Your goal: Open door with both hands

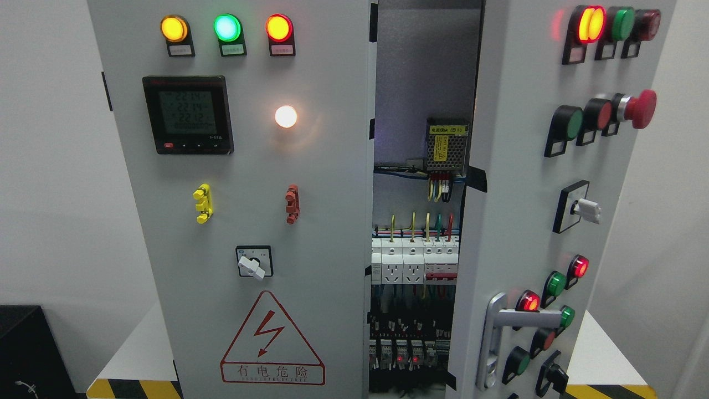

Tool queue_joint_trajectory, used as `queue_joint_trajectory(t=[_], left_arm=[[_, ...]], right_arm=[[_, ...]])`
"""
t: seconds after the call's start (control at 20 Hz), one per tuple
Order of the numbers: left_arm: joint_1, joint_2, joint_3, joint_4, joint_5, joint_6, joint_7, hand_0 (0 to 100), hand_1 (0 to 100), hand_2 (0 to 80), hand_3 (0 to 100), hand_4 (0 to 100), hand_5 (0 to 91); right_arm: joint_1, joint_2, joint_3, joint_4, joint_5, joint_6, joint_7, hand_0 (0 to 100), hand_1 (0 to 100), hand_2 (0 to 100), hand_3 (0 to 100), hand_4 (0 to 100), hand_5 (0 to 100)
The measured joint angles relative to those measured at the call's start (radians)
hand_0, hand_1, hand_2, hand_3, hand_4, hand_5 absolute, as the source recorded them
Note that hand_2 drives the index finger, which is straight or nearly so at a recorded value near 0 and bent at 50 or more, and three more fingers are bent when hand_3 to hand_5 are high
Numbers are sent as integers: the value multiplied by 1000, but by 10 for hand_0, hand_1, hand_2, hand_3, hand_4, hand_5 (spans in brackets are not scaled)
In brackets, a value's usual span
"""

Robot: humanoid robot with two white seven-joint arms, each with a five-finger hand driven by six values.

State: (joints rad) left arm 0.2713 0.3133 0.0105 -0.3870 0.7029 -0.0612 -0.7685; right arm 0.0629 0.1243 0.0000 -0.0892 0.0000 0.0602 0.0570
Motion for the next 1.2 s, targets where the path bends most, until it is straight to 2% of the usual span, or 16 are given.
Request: queue_joint_trajectory(t=[0.1,0.2,0.35,0.45,0.55,0.65,0.8,1.0,1.15,1.2], left_arm=[[109,140,81,-114,218,-1,-117,0,0,0,0,0,0],[185,258,183,-210,372,-3,-242,0,0,0,0,0,0],[258,406,336,-338,481,64,-363,0,0,0,0,0,0],[281,494,427,-420,522,104,-403,0,0,0,0,0,0],[239,563,474,-491,542,165,-426,0,0,0,0,0,0],[88,633,464,-557,542,262,-438,0,0,0,0,0,0],[-222,747,356,-627,566,403,-447,0,0,0,0,0,0],[-676,894,87,-702,661,465,-453,0,0,0,0,0,0],[-979,978,-140,-763,710,477,-455,0,0,0,0,0,0],[-1054,997,-207,-782,720,479,-456,0,0,0,0,0,0]], right_arm=[[0,0,0,0,0,0,0,0,0,0,0,0,0],[0,0,0,0,0,0,0,0,0,0,0,0,0],[0,0,0,0,0,0,0,0,0,0,0,0,0],[0,0,0,0,0,0,0,0,0,0,0,0,0],[0,0,0,0,0,0,0,0,0,0,0,0,0],[0,0,0,0,0,0,0,0,0,0,0,0,0],[0,0,0,0,0,0,0,0,0,0,0,0,0],[0,0,0,0,0,0,0,0,0,0,0,0,0],[0,0,0,0,0,0,0,0,0,0,0,0,0],[0,0,0,0,0,0,0,0,0,0,0,0,0]])
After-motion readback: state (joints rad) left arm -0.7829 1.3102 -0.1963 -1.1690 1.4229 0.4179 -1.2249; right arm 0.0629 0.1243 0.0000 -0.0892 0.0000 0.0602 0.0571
